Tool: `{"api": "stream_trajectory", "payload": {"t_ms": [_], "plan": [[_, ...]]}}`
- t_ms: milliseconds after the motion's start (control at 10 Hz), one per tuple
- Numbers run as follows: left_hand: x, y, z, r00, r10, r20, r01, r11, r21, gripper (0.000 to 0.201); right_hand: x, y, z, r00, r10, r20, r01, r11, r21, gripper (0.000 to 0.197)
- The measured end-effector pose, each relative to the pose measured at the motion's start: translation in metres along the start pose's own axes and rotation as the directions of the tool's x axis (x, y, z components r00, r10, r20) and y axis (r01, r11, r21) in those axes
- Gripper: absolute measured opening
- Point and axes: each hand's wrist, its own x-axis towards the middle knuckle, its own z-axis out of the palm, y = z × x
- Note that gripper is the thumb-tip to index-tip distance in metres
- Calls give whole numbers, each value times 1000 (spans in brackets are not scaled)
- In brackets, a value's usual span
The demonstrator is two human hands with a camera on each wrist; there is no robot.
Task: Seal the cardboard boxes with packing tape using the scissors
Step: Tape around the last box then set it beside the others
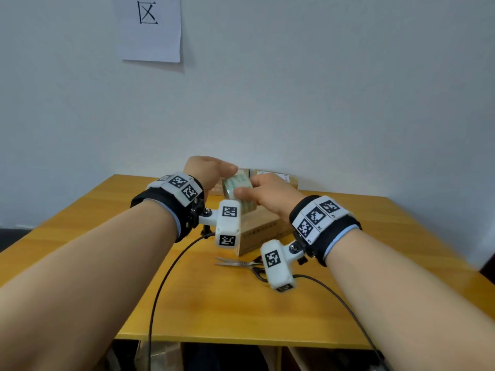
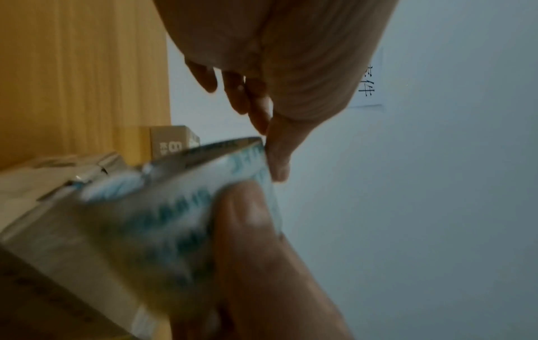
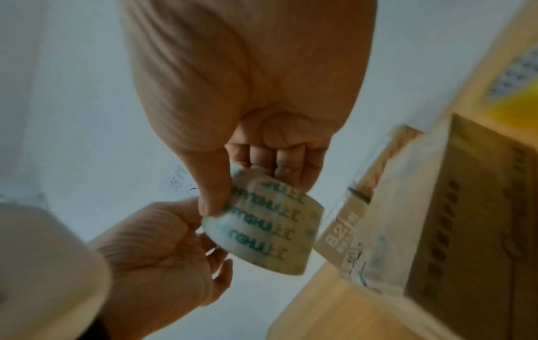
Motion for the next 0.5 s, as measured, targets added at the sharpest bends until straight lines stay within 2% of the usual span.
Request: {"api": "stream_trajectory", "payload": {"t_ms": [100,200,300,400,500], "plan": [[1,-14,1,997,-75,2,75,997,36,33,-6,-5,-4,997,42,69,-40,999,-37,30],[2,-34,6,986,-158,44,156,987,45,42,-9,2,-3,963,213,163,-209,977,-46,35],[6,-56,11,973,-212,87,212,977,6,43,-7,18,-2,914,365,177,-343,929,-141,46],[17,-63,12,973,-218,70,220,975,-28,35,6,33,-1,928,355,117,-332,927,-177,64],[36,-48,8,972,-230,43,233,969,-81,21,7,24,-9,961,261,93,-255,964,-72,65]]}}
